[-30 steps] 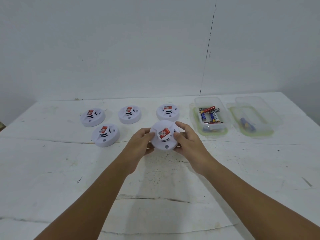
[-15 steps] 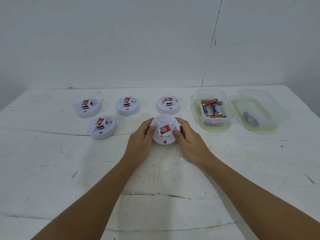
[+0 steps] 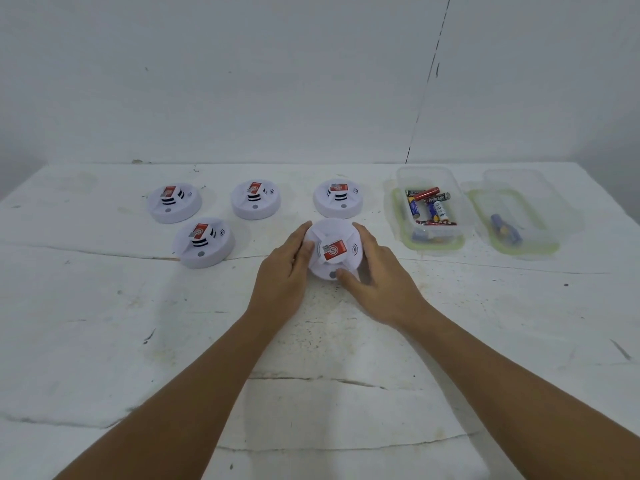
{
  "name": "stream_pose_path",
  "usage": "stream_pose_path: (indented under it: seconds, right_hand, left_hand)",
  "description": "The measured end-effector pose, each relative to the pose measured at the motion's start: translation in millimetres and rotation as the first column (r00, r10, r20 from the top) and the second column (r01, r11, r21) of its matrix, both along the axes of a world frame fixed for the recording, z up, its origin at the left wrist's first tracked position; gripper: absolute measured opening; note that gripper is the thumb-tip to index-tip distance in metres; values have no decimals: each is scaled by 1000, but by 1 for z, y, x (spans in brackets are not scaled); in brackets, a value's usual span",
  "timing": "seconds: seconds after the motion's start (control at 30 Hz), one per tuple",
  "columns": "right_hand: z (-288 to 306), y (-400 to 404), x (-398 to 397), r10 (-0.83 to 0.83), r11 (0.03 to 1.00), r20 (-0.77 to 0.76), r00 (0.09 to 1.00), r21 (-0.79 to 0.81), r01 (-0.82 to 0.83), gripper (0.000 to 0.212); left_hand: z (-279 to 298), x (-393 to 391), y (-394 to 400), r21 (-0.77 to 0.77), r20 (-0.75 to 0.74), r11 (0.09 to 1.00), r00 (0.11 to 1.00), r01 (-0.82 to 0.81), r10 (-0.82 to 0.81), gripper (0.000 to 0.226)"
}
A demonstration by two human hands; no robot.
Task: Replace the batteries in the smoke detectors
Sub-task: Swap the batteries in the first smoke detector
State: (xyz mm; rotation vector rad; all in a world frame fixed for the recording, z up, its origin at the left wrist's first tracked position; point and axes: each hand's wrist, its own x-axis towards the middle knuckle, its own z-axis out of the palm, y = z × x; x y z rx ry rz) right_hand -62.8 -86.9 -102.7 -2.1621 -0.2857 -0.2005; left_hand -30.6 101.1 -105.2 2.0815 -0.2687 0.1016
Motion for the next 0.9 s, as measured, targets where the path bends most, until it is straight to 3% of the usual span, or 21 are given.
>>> stream_pose_path:
  seconds: [0.9]
  right_hand:
    - [-6, -2, 1, 5, 999, 70, 998, 37, -7, 63]
  left_hand:
    - [-7, -3, 1, 53, 14, 999, 1000, 15, -15, 47]
